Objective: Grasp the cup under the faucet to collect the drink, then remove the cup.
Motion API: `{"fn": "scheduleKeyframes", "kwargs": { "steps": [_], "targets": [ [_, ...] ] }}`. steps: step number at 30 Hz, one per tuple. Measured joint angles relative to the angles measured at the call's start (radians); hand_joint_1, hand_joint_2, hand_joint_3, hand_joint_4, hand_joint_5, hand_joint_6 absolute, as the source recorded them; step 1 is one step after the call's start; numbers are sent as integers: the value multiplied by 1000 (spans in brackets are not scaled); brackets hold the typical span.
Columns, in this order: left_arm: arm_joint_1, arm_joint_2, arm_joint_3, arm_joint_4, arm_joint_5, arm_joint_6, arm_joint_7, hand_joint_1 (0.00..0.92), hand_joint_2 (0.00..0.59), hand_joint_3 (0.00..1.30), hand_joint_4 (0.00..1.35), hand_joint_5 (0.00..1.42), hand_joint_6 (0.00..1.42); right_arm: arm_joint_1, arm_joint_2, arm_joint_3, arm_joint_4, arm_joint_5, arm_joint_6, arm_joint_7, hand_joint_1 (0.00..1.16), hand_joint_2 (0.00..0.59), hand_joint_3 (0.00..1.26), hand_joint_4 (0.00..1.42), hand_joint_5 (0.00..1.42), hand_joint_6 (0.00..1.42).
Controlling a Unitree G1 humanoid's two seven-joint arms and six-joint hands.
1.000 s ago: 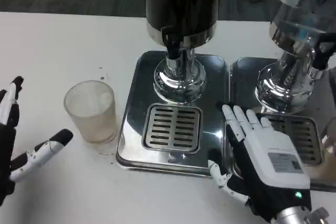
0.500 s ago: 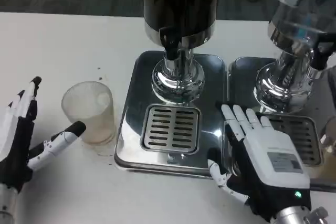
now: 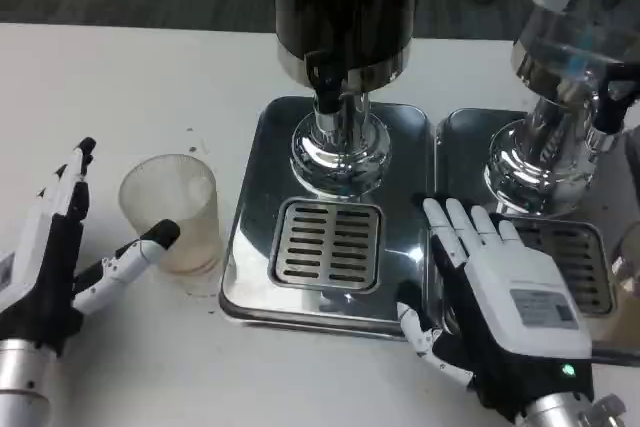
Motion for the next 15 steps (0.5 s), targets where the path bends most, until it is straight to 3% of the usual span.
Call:
{"fn": "scheduleKeyframes", "kwargs": {
  "steps": [10, 15],
  "targets": [
    [-48, -17, -9, 82, -37, -15, -31, 134, 14, 0, 0, 35, 2, 3, 2, -1, -3, 1, 7, 1, 428, 528, 41, 0, 0, 0],
    [-75, -36, -10, 129, -68, -26, -57, 152, 16, 0, 0, 64, 72, 3, 2, -1, -3, 2, 6, 1, 430, 523, 43, 0, 0, 0]
  ]
}}
